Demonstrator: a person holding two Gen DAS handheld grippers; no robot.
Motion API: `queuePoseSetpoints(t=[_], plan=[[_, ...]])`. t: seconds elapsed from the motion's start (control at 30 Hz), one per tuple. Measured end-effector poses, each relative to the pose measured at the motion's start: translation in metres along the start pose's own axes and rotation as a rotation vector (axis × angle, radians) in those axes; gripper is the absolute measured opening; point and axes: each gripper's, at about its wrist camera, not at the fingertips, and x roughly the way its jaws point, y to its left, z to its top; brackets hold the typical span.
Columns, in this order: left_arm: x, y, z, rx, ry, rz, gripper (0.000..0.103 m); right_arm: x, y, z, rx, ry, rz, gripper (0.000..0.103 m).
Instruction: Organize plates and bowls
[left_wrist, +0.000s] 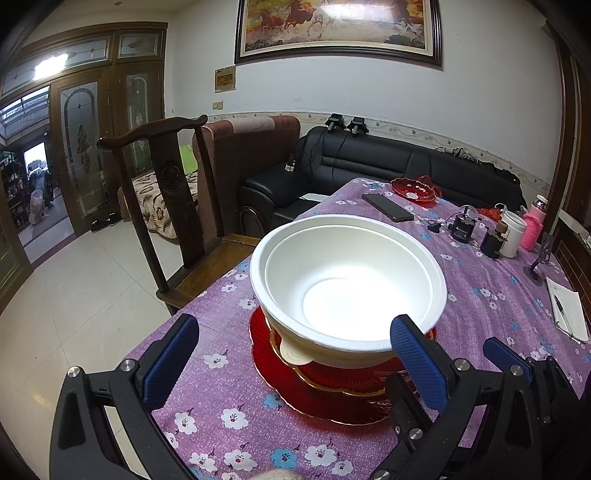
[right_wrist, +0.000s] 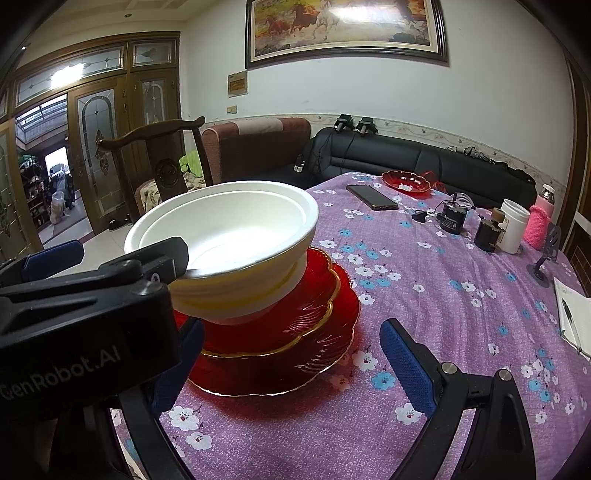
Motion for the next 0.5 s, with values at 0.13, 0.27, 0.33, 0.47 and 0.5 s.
queuePoseSetpoints(t=[0.13, 0.27, 0.33, 0.47, 0.5], plan=[[-0.0004, 0.0002, -0.001, 0.001, 0.0, 0.001, 0.103, 0.0, 0.0004, -0.0004, 0.002, 0.001, 0.001, 0.098], [0.0001, -0.0001, 0.0005, 0.001, 0.001, 0.0, 0.103, 0.0008, -0.0003, -0.0003, 0.006, 0.003, 0.001, 0.098], [0.0003, -0.0003, 0.0001, 0.001, 0.003, -0.003, 0.103, 0.0003, 0.0, -0.0009, 0.009, 0.002, 0.001, 0.098], [0.0006, -0.0012, -0.0027, 0.004, 0.01, -0.008, 0.103, 0.0004, -0.0004, -0.0009, 0.009, 0.002, 0.002, 0.098], [0.0005, -0.0014, -0.0031, 0.006, 0.01, -0.008, 0.103, 0.0004, -0.0004, -0.0009, 0.009, 0.003, 0.001, 0.098]])
